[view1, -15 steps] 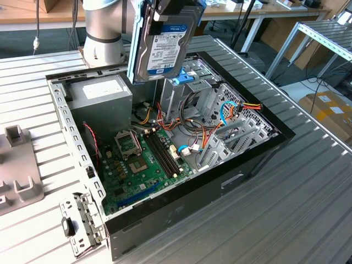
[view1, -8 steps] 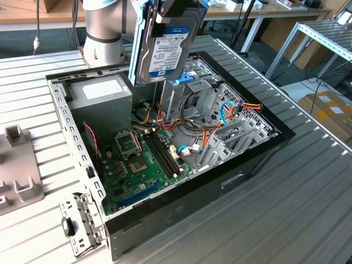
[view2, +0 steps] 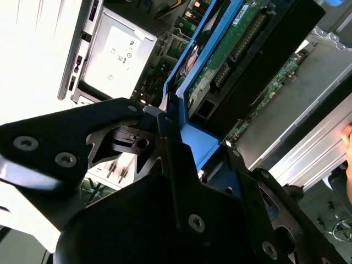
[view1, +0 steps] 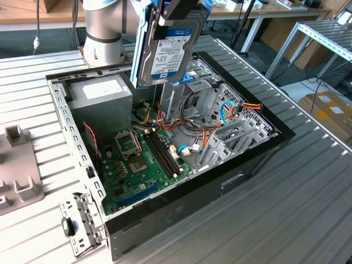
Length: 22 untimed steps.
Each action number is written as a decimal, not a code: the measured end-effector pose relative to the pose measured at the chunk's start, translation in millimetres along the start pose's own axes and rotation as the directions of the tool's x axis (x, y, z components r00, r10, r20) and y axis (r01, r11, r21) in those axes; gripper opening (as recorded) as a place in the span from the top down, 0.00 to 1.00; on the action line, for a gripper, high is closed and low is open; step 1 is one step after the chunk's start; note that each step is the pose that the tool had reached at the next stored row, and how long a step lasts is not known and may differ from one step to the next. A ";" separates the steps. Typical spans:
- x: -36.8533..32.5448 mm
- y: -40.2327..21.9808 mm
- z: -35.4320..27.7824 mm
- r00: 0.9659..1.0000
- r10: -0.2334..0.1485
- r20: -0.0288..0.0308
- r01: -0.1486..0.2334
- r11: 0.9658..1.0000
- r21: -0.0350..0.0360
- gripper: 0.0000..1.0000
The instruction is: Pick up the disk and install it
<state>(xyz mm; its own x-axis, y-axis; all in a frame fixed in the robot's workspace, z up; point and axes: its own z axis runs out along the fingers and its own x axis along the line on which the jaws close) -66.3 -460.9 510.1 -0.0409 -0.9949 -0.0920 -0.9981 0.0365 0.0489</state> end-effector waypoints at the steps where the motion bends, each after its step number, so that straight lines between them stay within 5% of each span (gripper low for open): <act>1: 1.3 -0.1 -0.1 1.000 0.000 0.000 0.000 1.000 0.000 0.63; 22: 29.7 -1.3 -2.8 1.000 0.000 0.000 0.000 1.000 0.000 0.63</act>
<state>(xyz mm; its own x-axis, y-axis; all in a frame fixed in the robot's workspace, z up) -66.1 -490.8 510.0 -0.0409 -0.9949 -0.0921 -0.9981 0.0365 0.0488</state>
